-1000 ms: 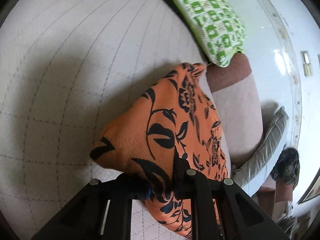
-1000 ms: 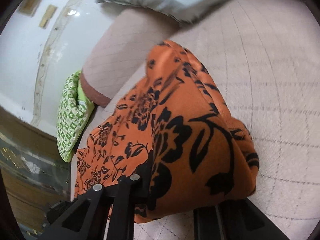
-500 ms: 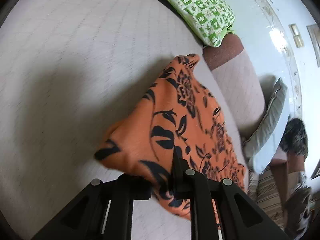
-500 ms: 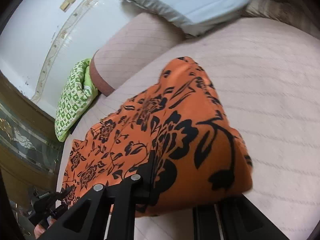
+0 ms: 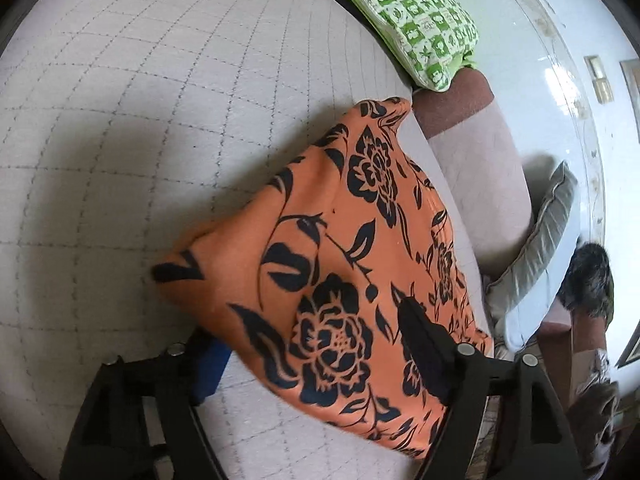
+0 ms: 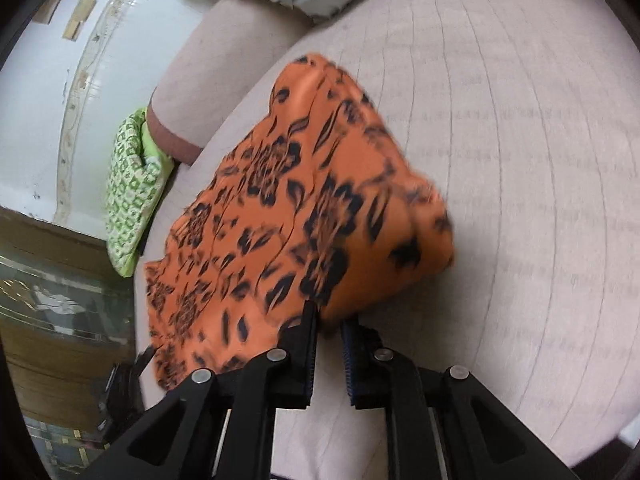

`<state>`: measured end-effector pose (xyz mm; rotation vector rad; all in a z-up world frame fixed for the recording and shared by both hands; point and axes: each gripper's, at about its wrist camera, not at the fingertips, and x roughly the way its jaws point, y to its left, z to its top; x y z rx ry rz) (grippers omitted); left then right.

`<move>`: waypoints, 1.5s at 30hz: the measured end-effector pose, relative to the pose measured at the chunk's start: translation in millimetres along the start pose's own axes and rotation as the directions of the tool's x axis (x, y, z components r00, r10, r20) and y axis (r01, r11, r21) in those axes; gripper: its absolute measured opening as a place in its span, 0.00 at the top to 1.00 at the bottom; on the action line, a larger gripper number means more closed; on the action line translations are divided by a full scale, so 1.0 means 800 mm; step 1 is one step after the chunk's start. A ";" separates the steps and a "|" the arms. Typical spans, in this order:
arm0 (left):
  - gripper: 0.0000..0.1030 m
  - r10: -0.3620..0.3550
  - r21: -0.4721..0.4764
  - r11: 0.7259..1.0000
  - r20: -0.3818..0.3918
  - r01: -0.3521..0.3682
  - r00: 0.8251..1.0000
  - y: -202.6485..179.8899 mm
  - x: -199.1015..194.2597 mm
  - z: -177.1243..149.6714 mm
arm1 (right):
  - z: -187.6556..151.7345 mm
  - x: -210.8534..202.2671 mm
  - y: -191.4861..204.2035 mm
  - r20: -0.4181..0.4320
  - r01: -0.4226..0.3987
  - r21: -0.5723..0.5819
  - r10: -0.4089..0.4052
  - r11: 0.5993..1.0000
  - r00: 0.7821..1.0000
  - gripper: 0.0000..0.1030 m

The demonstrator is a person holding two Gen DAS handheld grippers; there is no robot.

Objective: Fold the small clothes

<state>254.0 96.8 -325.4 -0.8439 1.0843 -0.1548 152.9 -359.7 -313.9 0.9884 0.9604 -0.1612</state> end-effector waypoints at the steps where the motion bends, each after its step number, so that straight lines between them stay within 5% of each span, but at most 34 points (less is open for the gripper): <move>1: 0.23 -0.011 -0.007 1.000 0.010 0.011 1.000 0.001 0.001 0.001 | -0.005 0.001 0.003 -0.014 -0.020 0.007 0.020 1.000 1.000 0.86; 2: 0.24 -0.018 -0.015 1.000 0.019 0.019 1.000 0.002 0.002 0.003 | -0.010 0.002 0.008 -0.024 -0.045 0.004 0.045 0.999 0.999 0.86; 3: 0.42 -0.022 -0.025 0.999 0.030 0.022 0.999 0.003 0.003 0.004 | -0.013 0.007 0.018 -0.044 -0.077 -0.014 0.076 0.997 0.996 0.86; 4: 0.71 -0.014 -0.036 0.999 0.031 0.015 0.999 0.004 0.006 0.008 | -0.014 0.010 0.028 -0.055 -0.093 -0.032 0.091 0.995 0.994 0.86; 7: 0.81 0.010 -0.035 0.999 0.010 -0.009 1.000 0.007 0.017 0.010 | -0.022 0.017 0.068 -0.047 -0.131 -0.146 0.125 0.981 0.991 0.87; 18: 0.84 0.000 0.062 0.998 0.072 -0.005 0.997 -0.029 0.005 0.012 | -0.019 0.084 0.191 0.031 -0.121 -0.467 0.153 0.876 0.988 0.87; 20: 0.84 -0.009 0.082 0.997 0.076 0.003 0.997 -0.034 0.002 0.013 | -0.017 0.122 0.192 -0.001 -0.067 -0.465 0.075 0.883 0.997 0.87; 22: 0.85 -0.029 0.130 0.991 0.089 0.017 0.996 -0.047 -0.003 0.012 | -0.017 0.175 0.166 -0.122 -0.011 -0.392 -0.040 0.920 0.992 0.87; 24: 0.85 -0.038 0.193 0.981 0.114 0.015 0.993 -0.062 -0.011 0.009 | -0.010 0.170 0.156 -0.117 -0.082 -0.336 0.044 0.938 0.992 0.88; 31: 0.85 -0.128 0.436 0.899 0.183 0.036 0.975 -0.141 -0.027 -0.027 | 0.015 0.144 0.111 -0.232 -0.206 -0.132 0.172 0.969 0.957 0.88; 38: 0.85 -0.212 0.571 0.814 0.125 0.105 0.969 -0.224 0.000 -0.089 | 0.049 0.065 0.073 -0.074 -0.206 -0.174 0.196 0.963 0.978 0.86; 45: 0.85 -0.235 0.657 0.719 -0.079 0.228 0.969 -0.306 0.085 -0.194 | 0.100 0.007 0.003 0.056 -0.200 -0.109 0.207 0.974 0.977 0.86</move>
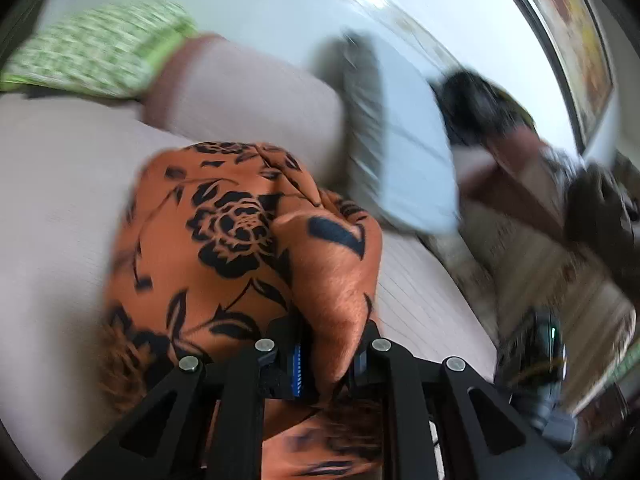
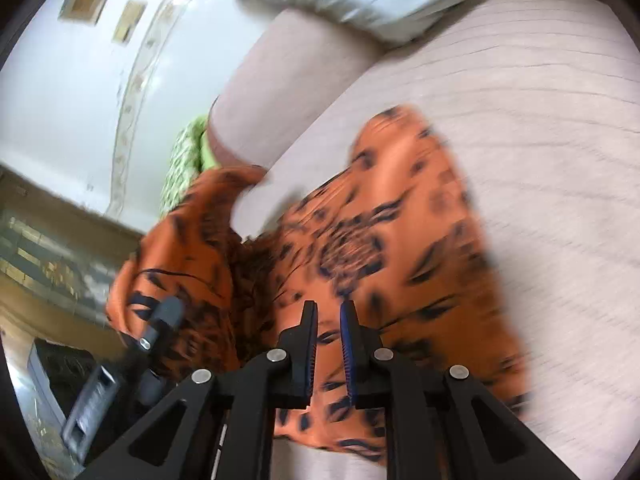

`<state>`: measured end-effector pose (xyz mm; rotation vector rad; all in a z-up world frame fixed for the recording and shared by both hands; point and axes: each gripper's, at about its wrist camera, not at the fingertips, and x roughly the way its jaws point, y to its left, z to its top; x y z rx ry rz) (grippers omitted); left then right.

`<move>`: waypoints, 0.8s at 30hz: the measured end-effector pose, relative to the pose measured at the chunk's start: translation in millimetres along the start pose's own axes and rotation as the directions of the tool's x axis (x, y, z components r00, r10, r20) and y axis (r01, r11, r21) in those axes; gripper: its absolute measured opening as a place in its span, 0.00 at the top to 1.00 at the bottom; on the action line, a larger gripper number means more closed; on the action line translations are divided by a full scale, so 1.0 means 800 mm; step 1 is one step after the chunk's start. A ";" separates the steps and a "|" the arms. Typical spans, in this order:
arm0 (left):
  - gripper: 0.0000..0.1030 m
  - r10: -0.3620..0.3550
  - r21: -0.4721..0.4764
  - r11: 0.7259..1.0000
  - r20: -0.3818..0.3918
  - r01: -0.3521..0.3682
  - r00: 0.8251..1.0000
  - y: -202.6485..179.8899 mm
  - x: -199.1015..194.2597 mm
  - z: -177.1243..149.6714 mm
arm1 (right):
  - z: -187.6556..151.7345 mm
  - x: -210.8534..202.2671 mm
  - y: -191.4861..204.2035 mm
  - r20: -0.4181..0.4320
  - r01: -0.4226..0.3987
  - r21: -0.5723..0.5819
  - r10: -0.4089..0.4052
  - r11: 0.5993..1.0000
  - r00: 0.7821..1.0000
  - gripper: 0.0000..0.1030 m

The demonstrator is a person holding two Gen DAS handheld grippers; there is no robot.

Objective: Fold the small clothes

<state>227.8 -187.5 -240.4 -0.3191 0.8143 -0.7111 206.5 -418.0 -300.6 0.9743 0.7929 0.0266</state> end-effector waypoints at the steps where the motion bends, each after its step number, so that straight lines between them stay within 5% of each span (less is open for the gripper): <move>1: 0.85 -0.027 0.012 1.000 -0.049 0.027 0.998 -0.017 0.027 -0.012 | 0.005 -0.005 -0.009 0.009 -0.001 0.019 0.001 1.000 1.000 0.86; 5: 0.85 0.008 0.034 0.999 -0.201 -0.001 0.980 -0.034 0.092 -0.043 | 0.028 -0.017 -0.065 -0.002 -0.116 0.184 0.118 0.976 0.993 0.81; 8: 0.85 -0.015 0.017 1.000 -0.239 0.019 0.971 -0.023 0.091 -0.038 | 0.038 -0.015 -0.096 0.000 -0.177 0.300 0.185 0.937 0.983 0.30; 15: 0.51 -0.170 0.104 0.974 -0.253 0.201 0.952 -0.033 0.031 -0.016 | 0.062 -0.010 -0.070 0.019 -0.193 0.213 0.193 0.958 0.981 0.31; 17: 0.51 -0.170 0.151 0.966 -0.244 0.210 0.955 -0.033 0.018 -0.013 | 0.072 0.001 -0.061 -0.003 -0.190 0.195 0.194 0.962 0.981 0.31; 20: 0.51 -0.089 0.187 0.974 -0.202 0.127 0.975 -0.007 0.002 -0.004 | 0.083 0.013 -0.061 -0.020 -0.175 0.186 0.182 0.967 0.983 0.31; 24: 0.51 0.009 0.083 0.997 -0.163 0.004 0.987 0.060 -0.005 0.018 | 0.100 0.042 -0.059 -0.048 -0.146 0.184 0.157 0.972 0.986 0.31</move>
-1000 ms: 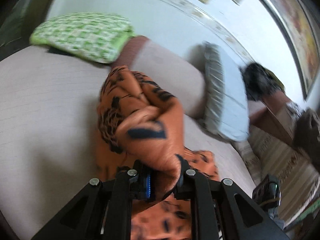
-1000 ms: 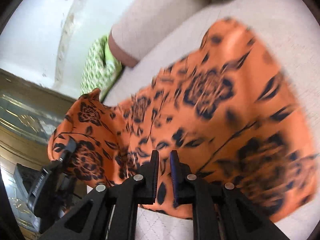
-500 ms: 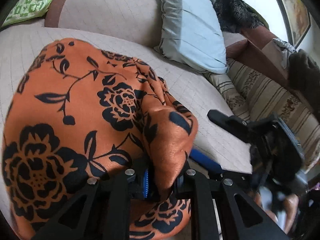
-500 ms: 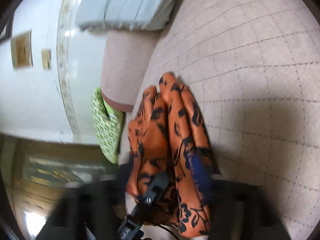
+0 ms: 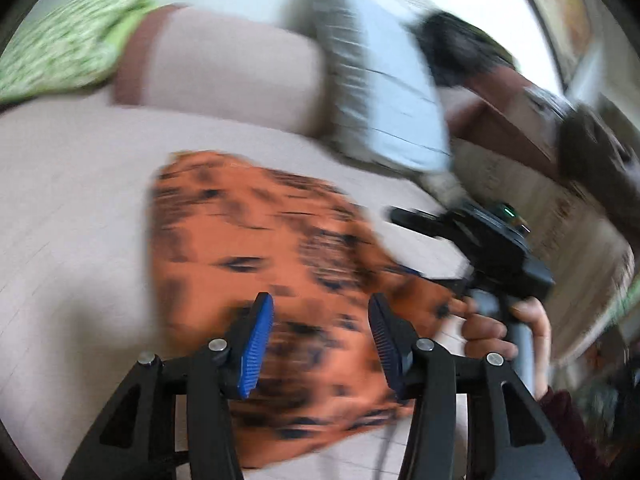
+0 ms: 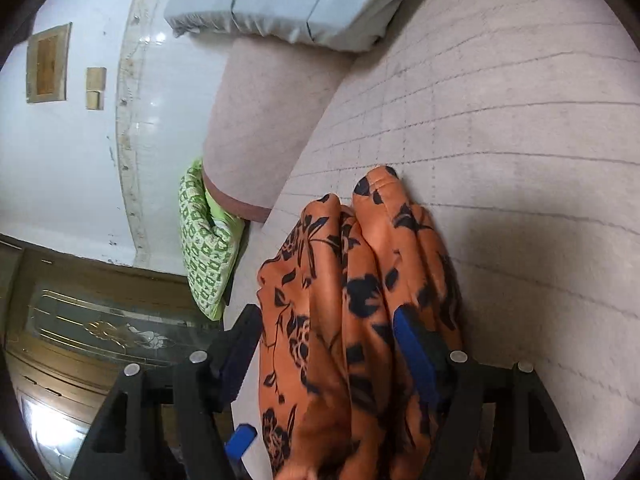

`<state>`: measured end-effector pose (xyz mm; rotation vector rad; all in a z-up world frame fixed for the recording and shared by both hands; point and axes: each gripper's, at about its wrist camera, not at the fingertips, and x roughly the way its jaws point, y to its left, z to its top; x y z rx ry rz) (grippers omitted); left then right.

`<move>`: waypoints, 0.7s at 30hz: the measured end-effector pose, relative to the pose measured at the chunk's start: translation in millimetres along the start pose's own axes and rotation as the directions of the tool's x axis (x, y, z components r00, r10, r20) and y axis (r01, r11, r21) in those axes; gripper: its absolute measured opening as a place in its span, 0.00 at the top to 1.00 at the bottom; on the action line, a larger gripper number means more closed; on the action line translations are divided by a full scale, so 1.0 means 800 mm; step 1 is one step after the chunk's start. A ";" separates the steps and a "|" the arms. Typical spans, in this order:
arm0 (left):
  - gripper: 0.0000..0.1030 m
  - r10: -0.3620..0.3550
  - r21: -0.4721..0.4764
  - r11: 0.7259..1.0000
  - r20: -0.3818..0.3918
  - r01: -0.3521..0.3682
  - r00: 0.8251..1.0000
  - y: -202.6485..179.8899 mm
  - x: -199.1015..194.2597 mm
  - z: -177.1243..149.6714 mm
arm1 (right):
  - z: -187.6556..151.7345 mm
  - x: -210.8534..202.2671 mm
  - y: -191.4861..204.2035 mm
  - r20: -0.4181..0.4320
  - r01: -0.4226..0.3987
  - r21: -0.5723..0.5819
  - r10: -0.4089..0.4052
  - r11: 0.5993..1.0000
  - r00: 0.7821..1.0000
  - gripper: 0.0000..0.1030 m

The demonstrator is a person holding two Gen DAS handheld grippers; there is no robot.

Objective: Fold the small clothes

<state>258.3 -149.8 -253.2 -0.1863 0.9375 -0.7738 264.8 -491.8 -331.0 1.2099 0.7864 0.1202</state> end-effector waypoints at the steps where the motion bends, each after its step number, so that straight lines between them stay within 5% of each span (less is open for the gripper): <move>1: 0.51 0.026 -0.039 0.999 -0.014 -0.027 1.000 0.022 0.001 0.002 | 0.005 0.009 0.001 -0.009 0.008 -0.001 -0.008 1.000 1.000 0.31; 4: 0.51 0.057 -0.051 0.997 -0.061 -0.060 0.997 0.041 0.012 -0.005 | 0.015 0.036 0.012 -0.036 0.033 -0.031 -0.034 0.999 0.999 0.32; 5: 0.51 0.070 -0.021 0.997 -0.064 -0.071 0.995 0.038 0.013 -0.007 | 0.014 0.044 0.017 -0.054 0.045 -0.052 -0.048 0.998 0.997 0.41; 6: 0.51 0.097 0.033 0.995 -0.061 -0.095 0.993 0.030 0.014 -0.009 | 0.011 0.052 0.025 -0.074 0.070 -0.091 -0.077 0.993 0.994 0.68; 7: 0.51 0.127 0.088 0.989 -0.059 -0.122 0.990 0.020 0.015 -0.011 | 0.007 0.063 0.039 -0.088 0.119 -0.154 -0.133 0.981 0.987 0.80; 10: 0.51 0.153 0.155 0.977 -0.055 -0.143 0.987 0.010 0.014 -0.014 | -0.011 0.071 0.075 -0.040 0.252 -0.296 -0.275 0.921 0.960 0.84; 14: 0.51 0.081 0.089 0.993 -0.076 -0.074 0.994 0.022 0.011 -0.010 | -0.026 0.025 0.125 0.087 0.280 -0.379 -0.267 0.882 0.960 0.86; 17: 0.51 0.056 0.095 0.994 -0.094 -0.047 0.994 0.019 0.009 -0.016 | -0.028 -0.008 0.124 0.136 0.291 -0.355 -0.259 0.889 0.956 0.86; 21: 0.49 0.149 0.205 0.971 -0.122 -0.122 0.981 -0.004 0.025 -0.033 | -0.013 -0.002 0.060 0.089 0.387 -0.208 -0.377 0.898 0.922 0.84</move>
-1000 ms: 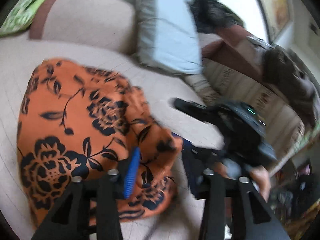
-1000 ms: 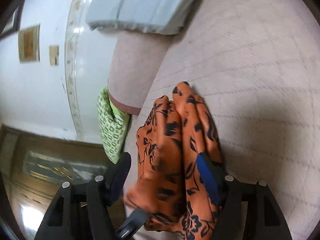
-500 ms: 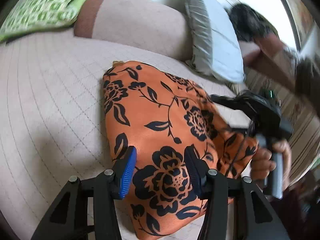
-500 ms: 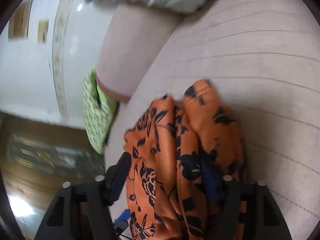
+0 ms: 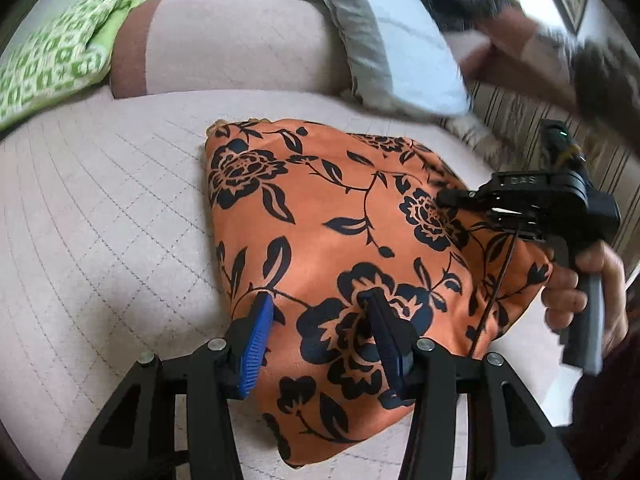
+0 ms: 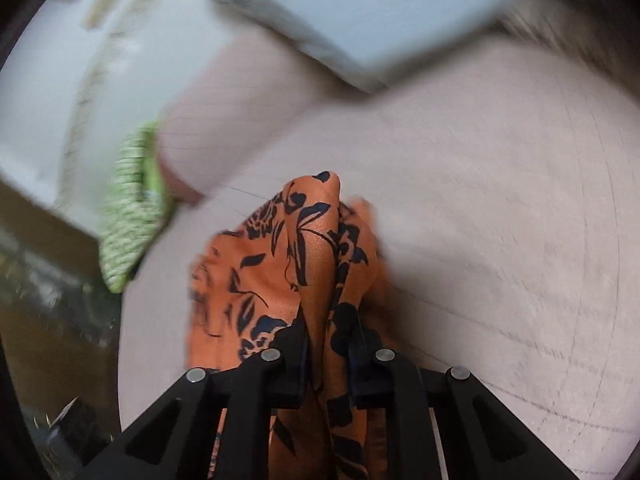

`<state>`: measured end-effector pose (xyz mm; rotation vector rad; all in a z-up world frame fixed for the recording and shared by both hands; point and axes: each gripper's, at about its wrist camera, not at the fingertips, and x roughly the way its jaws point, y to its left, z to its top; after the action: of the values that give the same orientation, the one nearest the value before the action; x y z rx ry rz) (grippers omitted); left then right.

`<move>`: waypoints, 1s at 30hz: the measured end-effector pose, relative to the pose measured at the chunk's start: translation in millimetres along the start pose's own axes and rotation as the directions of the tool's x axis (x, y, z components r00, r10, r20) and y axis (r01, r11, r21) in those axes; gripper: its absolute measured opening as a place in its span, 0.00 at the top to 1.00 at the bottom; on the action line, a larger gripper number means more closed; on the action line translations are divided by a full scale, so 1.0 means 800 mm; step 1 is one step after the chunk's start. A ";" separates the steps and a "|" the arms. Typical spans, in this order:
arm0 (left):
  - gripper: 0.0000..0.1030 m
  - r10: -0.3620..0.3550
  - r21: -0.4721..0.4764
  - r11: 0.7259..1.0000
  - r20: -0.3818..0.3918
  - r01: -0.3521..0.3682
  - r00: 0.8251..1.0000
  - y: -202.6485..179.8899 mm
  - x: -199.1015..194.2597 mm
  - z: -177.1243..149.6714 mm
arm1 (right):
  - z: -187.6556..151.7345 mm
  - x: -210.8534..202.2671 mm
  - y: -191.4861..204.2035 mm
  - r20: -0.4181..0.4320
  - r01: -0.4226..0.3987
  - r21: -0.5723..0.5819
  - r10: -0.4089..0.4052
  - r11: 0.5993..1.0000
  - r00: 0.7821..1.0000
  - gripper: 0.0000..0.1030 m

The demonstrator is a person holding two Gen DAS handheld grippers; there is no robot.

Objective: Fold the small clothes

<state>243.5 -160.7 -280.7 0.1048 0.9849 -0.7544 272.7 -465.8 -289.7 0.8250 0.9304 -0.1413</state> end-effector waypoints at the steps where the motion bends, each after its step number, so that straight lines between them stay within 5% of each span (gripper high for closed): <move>1: 0.45 0.016 0.011 1.000 -0.001 -0.015 1.000 -0.002 0.002 0.001 | 0.000 0.014 -0.013 -0.046 -0.024 0.037 0.025 0.999 0.999 0.81; 6: 0.36 0.014 -0.044 0.999 -0.044 -0.016 0.999 0.009 0.017 0.005 | 0.015 0.005 -0.034 -0.049 -0.111 0.124 0.117 0.986 0.992 0.64; 9: 0.35 0.007 -0.039 0.999 -0.052 -0.009 0.999 0.015 0.014 -0.002 | 0.024 -0.040 -0.023 0.138 -0.023 0.070 0.013 0.997 0.990 0.48; 11: 0.33 0.015 -0.028 0.999 -0.062 -0.017 0.998 0.013 0.018 -0.004 | 0.022 -0.063 -0.009 0.227 -0.055 0.000 0.054 0.998 0.972 0.48; 13: 0.32 0.012 -0.036 0.999 -0.061 -0.014 0.998 0.015 0.019 -0.006 | 0.021 -0.061 0.016 0.216 -0.106 -0.069 0.119 0.992 0.969 0.49; 17: 0.32 0.010 -0.041 0.999 -0.062 -0.012 0.998 0.014 0.016 -0.006 | 0.018 -0.020 0.066 0.135 -0.085 -0.175 0.109 0.981 0.985 0.69; 23: 0.28 0.009 0.022 1.000 -0.150 -0.006 0.989 0.010 0.031 -0.015 | 0.027 0.067 0.036 0.032 0.018 -0.023 -0.017 1.000 0.999 0.72; 26: 0.28 -0.044 -0.030 0.999 -0.168 0.040 0.985 0.021 0.034 -0.013 | 0.033 0.085 -0.004 -0.001 -0.094 0.097 0.094 0.991 0.996 0.72; 30: 0.28 -0.083 -0.087 0.994 -0.120 0.073 0.989 0.031 0.021 0.003 | 0.029 0.060 0.008 0.005 -0.093 0.061 0.093 0.994 0.996 0.70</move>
<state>265.7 -152.2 -298.6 0.0415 1.1418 -0.7852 319.9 -466.8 -314.7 0.9229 0.8876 -0.0894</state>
